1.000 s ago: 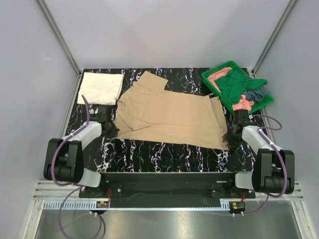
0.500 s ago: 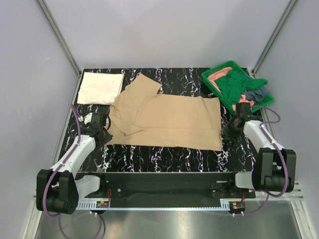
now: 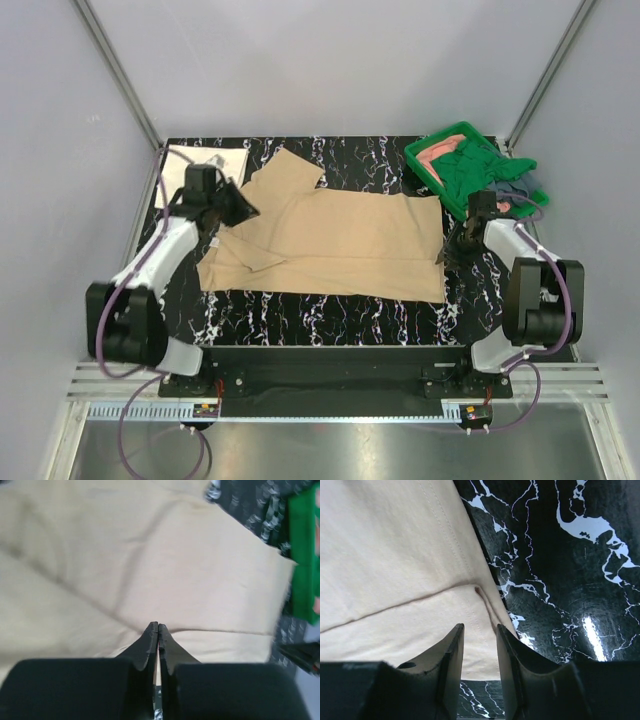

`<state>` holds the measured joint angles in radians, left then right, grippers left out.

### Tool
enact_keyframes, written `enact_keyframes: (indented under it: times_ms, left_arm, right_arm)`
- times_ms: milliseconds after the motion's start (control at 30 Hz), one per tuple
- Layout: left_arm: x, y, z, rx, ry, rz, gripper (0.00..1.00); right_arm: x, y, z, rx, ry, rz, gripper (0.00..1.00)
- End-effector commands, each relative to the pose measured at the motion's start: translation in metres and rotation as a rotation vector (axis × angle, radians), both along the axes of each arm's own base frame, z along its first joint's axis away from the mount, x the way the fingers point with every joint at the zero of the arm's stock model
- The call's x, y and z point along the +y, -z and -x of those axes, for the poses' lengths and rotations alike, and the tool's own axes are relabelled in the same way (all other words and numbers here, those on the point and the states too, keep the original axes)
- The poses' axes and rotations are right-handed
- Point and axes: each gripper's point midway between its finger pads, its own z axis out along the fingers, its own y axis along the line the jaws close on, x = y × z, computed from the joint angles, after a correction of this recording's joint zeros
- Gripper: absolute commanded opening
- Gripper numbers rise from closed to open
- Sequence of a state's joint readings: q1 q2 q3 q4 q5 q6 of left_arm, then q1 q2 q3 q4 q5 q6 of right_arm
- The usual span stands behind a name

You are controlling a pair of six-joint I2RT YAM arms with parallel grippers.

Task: Fold and stack the t-shirts
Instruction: Fold the tshirt

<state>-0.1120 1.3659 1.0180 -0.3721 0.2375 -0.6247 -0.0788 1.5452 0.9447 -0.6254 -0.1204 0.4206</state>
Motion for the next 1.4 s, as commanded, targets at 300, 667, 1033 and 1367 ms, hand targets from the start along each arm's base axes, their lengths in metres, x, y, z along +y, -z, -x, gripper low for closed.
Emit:
enact_keyframes:
  times_ms: [300, 667, 1033, 1367]
  left_arm:
    - [-0.094, 0.053, -0.073, 0.089, 0.314, 0.105, 0.0]
    - [-0.079, 0.122, -0.08, 0.246, 0.265, -0.024, 0.02]
    - [-0.077, 0.151, -0.074, 0.318, 0.266, -0.028, 0.02]
    - [-0.074, 0.16, -0.071, 0.34, 0.259, -0.044, 0.03]
  right_arm:
    - [-0.002, -0.002, -0.023, -0.028, -0.095, 0.01, 0.38]
    - [-0.008, 0.008, -0.032, -0.027, -0.136, 0.046, 0.34]
    - [-0.003, 0.02, -0.033, -0.021, -0.151, 0.019, 0.29]
    - [-0.012, 0.017, -0.031, -0.034, -0.134, 0.074, 0.0]
